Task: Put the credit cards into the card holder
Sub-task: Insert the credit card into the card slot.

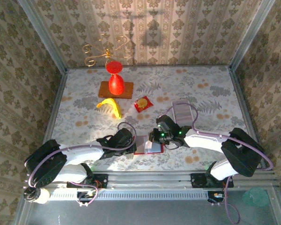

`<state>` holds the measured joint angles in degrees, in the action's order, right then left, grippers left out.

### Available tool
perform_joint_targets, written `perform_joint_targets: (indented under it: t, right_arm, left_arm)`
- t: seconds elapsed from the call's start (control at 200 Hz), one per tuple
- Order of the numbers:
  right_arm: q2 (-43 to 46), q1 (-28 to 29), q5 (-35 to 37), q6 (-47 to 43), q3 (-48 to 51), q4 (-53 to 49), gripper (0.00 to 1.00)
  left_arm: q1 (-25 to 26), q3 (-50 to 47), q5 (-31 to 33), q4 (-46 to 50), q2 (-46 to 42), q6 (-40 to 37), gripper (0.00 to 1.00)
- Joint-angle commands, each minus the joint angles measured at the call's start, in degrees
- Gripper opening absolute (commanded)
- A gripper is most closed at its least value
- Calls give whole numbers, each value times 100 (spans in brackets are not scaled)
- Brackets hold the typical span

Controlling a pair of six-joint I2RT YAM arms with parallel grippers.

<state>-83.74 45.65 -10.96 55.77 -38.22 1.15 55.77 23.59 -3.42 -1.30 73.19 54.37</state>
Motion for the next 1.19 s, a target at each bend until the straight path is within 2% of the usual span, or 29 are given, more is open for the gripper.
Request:
perform_joint_targets:
  t: [0.0, 0.345, 0.525, 0.655, 0.795, 0.94, 1.19]
  right_arm:
    - [-113, 34, 106, 34, -52, 157, 0]
    - [-198, 40, 77, 94, 75, 161, 0]
    - [-259, 39, -194, 196, 174, 378, 0]
    - [-15, 39, 114, 55, 191, -1, 0]
    - [7, 40, 22, 74, 210, 75, 0]
    - [129, 24, 293, 41, 234, -39, 0]
    - [-45, 34, 87, 119, 288, 239, 0]
  left_arm:
    - [-31, -101, 86, 55, 108, -43, 0]
    - [-39, -143, 95, 42, 64, -3, 0]
    - [-36, -153, 94, 60, 40, 4, 0]
    - [-31, -170, 96, 78, 4, 20, 0]
    - [-30, -177, 104, 78, -24, 21, 0]
    - [-31, -186, 104, 103, -24, 34, 0]
    - [-24, -232, 109, 77, -24, 65, 0]
